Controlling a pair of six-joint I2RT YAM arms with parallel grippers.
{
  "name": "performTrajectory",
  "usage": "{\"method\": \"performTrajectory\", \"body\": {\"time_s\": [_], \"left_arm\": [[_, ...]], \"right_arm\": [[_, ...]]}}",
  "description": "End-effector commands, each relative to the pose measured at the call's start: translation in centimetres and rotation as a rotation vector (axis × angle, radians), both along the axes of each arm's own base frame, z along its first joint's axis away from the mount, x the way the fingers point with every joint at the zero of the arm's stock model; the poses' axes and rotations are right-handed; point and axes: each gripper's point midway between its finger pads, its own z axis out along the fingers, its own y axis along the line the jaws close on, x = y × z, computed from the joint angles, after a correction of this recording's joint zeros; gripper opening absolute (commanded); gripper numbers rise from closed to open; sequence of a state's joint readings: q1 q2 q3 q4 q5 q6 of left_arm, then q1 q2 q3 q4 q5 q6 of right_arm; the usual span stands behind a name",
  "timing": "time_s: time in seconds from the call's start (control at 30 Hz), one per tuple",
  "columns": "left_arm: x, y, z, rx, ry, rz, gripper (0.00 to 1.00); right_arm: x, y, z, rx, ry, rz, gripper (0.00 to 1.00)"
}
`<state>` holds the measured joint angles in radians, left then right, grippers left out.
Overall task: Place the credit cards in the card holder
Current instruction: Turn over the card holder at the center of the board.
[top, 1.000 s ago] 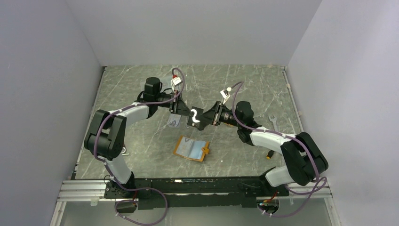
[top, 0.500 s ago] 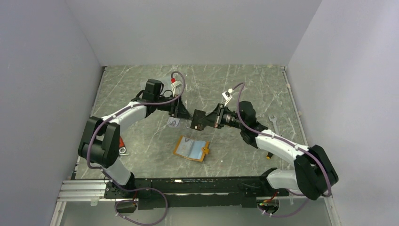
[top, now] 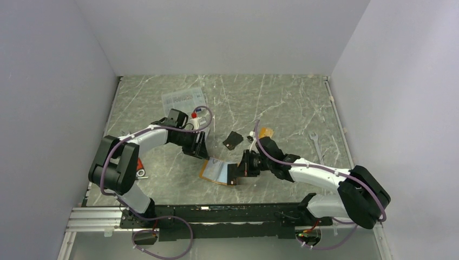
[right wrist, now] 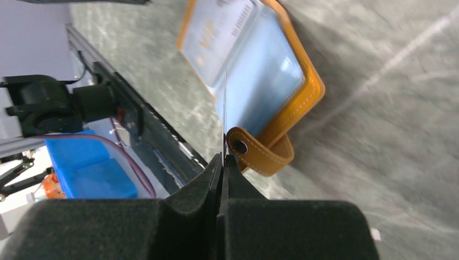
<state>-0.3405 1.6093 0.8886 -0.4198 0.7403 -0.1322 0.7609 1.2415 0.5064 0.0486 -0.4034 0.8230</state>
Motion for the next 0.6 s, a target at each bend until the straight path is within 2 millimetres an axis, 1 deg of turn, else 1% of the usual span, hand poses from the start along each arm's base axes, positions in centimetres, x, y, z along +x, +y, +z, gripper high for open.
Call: {"method": "performTrajectory", "body": {"time_s": [0.0, 0.13, 0.27, 0.3, 0.4, 0.57], "left_arm": [[-0.2, 0.8, -1.2, 0.067, -0.027, -0.012, 0.57], [-0.9, 0.5, -1.8, 0.065, 0.005, -0.039, 0.57], [-1.6, -0.3, -1.4, 0.028, 0.006, -0.067, 0.57], [-1.8, -0.5, -1.3, 0.021, 0.007, -0.078, 0.57], [-2.4, -1.4, -1.2, 0.023, 0.002, -0.124, 0.56], [-2.7, -1.6, -1.8, 0.037, 0.022, -0.141, 0.42]], "right_arm": [[-0.3, -1.4, -1.3, -0.053, 0.021, -0.057, 0.00], [-1.2, -2.7, -3.5, -0.114, 0.073, -0.076, 0.00], [-1.8, -3.4, -4.7, -0.134, 0.090, -0.089, 0.00], [-1.9, -3.6, -4.9, -0.136, 0.093, -0.093, 0.00], [-1.5, -3.2, -4.2, -0.106, 0.066, -0.095, 0.00], [-2.0, -3.4, -4.1, -0.084, 0.066, -0.091, 0.00]]}}
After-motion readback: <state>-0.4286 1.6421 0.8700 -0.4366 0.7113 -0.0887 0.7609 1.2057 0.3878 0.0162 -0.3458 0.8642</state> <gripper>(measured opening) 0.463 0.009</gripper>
